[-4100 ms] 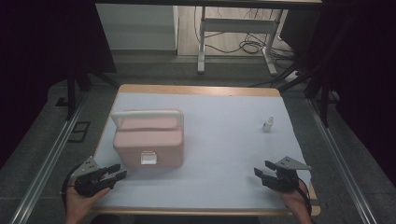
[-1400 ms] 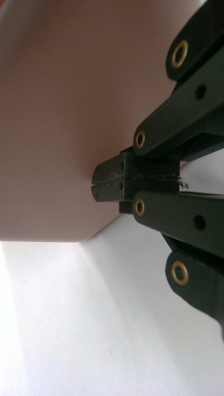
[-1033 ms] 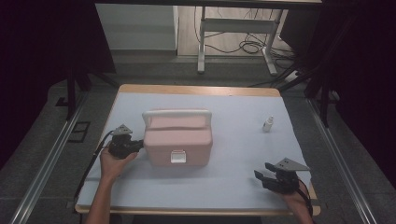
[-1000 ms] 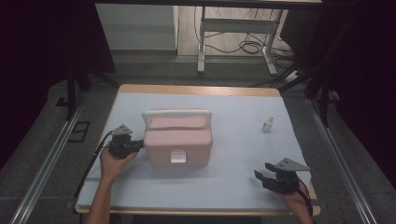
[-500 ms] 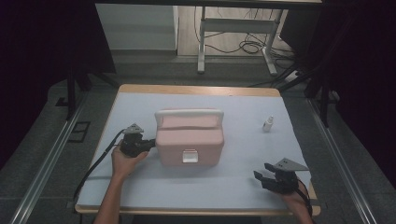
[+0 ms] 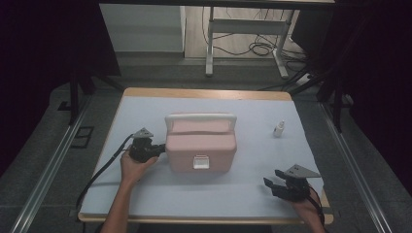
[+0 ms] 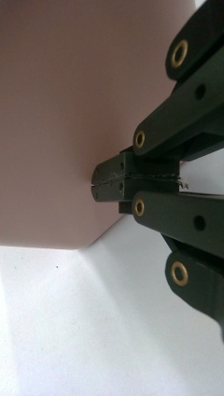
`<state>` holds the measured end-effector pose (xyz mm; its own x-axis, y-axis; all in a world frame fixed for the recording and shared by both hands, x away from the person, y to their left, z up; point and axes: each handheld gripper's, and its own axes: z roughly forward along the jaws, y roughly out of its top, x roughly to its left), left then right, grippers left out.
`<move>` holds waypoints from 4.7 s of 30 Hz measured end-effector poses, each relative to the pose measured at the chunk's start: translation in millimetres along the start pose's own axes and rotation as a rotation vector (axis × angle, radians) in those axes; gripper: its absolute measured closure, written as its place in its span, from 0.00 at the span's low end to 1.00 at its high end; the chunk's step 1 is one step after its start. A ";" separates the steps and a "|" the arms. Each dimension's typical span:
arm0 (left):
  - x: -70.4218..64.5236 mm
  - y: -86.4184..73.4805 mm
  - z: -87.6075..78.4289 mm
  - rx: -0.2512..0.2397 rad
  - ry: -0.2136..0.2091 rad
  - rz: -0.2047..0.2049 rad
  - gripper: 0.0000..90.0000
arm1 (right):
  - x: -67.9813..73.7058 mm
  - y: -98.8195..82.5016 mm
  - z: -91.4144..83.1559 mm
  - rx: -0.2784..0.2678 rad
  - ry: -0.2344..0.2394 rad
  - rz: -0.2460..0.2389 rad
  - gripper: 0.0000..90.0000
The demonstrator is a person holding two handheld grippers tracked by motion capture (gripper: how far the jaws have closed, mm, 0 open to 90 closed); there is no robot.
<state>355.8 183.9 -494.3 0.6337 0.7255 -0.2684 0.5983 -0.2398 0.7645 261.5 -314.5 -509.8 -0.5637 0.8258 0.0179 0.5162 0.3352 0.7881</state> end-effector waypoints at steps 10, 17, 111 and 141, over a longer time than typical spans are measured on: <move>-0.7 -0.3 2.4 -0.009 0.009 -0.002 1.00 | -0.7 -0.5 1.1 -0.005 -0.013 0.011 0.43; -0.3 -1.4 -2.0 -0.004 0.022 0.022 0.92 | -0.9 -0.1 -0.1 -0.013 -0.021 0.021 0.41; -0.7 -53.3 -46.4 0.018 0.029 0.075 0.54 | -135.1 166.8 103.5 0.533 -0.268 0.253 0.42; 1.3 -55.6 -53.1 0.013 0.037 0.082 0.53 | -137.9 161.5 115.7 0.566 -0.252 0.232 0.67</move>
<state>297.3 232.4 -506.1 0.6626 0.7263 -0.1828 0.5516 -0.3082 0.7751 497.2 -321.8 -456.2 -0.2643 0.9631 -0.0508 0.9039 0.2657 0.3351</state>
